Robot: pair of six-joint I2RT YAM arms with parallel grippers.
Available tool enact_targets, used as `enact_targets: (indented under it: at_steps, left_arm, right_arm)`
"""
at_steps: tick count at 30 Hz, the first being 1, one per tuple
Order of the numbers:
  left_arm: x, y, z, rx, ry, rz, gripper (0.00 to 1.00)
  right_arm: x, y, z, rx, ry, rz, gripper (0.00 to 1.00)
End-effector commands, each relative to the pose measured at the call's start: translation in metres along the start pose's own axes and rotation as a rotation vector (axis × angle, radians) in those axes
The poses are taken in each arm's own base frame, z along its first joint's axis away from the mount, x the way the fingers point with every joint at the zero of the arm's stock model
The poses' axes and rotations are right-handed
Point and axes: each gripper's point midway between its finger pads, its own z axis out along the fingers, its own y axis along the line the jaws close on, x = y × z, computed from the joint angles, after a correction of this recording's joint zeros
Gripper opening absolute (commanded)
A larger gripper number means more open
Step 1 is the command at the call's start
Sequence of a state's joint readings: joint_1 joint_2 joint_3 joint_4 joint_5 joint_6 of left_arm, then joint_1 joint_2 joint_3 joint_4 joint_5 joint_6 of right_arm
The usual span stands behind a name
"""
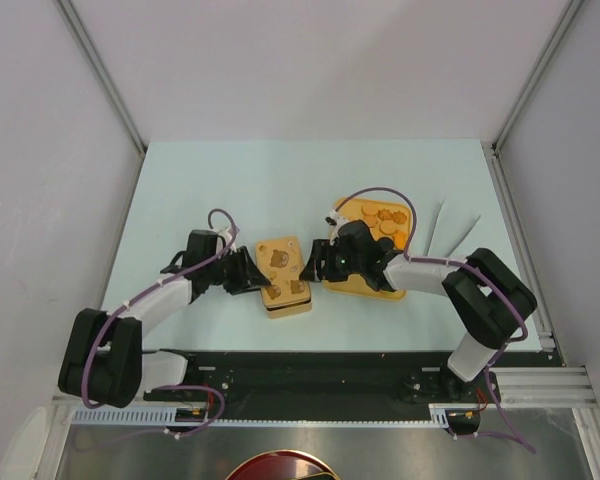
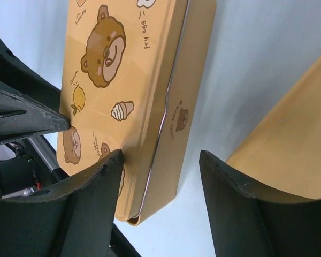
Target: Pack the cookies
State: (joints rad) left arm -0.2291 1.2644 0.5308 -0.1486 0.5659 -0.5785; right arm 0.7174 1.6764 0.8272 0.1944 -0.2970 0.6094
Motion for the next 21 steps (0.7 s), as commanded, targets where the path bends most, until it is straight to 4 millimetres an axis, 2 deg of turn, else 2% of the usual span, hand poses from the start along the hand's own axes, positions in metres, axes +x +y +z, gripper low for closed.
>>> enact_targets:
  at_steps: [1, 15, 21]
  left_arm:
    - [0.004, -0.015, -0.005, 0.051, -0.014, 0.020, 0.43]
    - [0.014, -0.019, -0.012, 0.065, -0.020, 0.031, 0.43]
    - [0.016, -0.015, -0.009, 0.057, -0.021, 0.016, 0.43]
  right_arm:
    - [0.016, 0.001, -0.004, 0.002, 0.026, -0.025, 0.62]
    - [0.039, 0.000, -0.011, 0.004, 0.052, -0.029, 0.57]
    - [0.037, 0.000, -0.009, 0.007, 0.045, -0.028, 0.59]
